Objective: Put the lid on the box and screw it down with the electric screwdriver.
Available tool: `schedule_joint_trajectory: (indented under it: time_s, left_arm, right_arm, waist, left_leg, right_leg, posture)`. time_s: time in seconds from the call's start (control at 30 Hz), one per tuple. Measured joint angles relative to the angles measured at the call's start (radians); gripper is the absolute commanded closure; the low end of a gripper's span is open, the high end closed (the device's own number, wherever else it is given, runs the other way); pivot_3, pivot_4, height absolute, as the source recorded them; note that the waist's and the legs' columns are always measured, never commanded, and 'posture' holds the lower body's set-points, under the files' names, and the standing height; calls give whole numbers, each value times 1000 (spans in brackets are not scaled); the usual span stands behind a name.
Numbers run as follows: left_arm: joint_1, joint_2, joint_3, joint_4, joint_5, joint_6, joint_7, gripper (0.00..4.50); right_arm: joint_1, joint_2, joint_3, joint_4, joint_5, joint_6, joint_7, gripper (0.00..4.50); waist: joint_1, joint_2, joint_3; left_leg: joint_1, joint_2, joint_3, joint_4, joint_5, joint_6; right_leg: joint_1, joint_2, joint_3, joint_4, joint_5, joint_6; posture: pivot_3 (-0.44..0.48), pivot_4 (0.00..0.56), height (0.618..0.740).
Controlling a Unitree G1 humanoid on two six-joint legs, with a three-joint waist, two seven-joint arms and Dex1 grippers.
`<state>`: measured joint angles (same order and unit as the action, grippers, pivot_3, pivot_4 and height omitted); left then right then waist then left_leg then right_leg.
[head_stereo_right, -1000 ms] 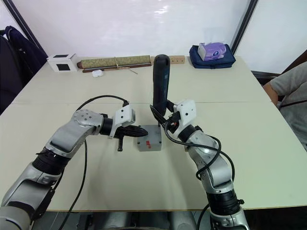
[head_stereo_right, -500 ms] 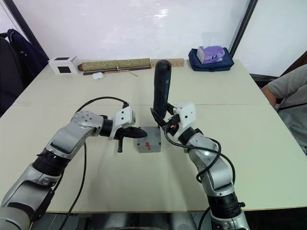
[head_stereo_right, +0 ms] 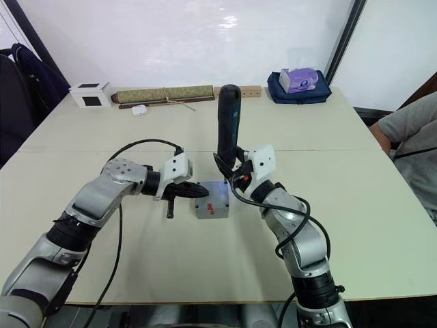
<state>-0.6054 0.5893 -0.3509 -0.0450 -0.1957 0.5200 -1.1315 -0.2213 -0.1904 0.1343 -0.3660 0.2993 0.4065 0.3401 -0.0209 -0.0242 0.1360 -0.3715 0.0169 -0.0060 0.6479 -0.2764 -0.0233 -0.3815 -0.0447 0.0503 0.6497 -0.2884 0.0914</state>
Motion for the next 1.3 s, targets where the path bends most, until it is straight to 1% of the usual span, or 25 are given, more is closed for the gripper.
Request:
schedule_joint_trajectory:
  time_s: [0.2,0.27,1.1,1.23,1.3]
  left_arm:
    - [0,0,0,1,0,-2,0,4500]
    - [0,0,0,1,0,-2,0,4500]
    - [0,-1,0,3,1,-5,1,4500]
    - [-2,-4,1,-1,1,-7,2,4500]
    - [-8,-5,2,-9,0,-8,1,4500]
  right_arm:
    - [1,-1,0,0,0,0,1,2696]
    - [2,-1,0,-1,0,0,3,2696]
    - [2,-4,0,-1,-2,-3,10,2696]
    - [-14,-31,-21,-23,10,5,28,2696]
    - [-71,-104,-47,-62,68,101,63,2696]
  waist:
    - [0,0,0]
    - [0,0,0]
    - [1,0,0]
    - [2,2,3]
    - [4,7,10]
  left_leg:
    - [0,1,0,-1,0,0]
    - [0,1,0,-1,0,0]
    - [-1,4,-1,-3,0,0]
    - [-3,4,-1,-3,0,0]
    - [-8,2,0,-2,0,0]
  right_leg:
    - [0,0,0,0,0,-1]
    - [0,-1,0,0,-2,-4]
    - [0,-4,0,-4,-4,-7]
    - [-2,-5,0,-5,-4,-7]
    - [-7,-7,-1,-4,-3,-7]
  posture:
    - [0,150,740]
    - [0,150,740]
    - [0,150,740]
    - [0,150,740]
    - [0,150,740]
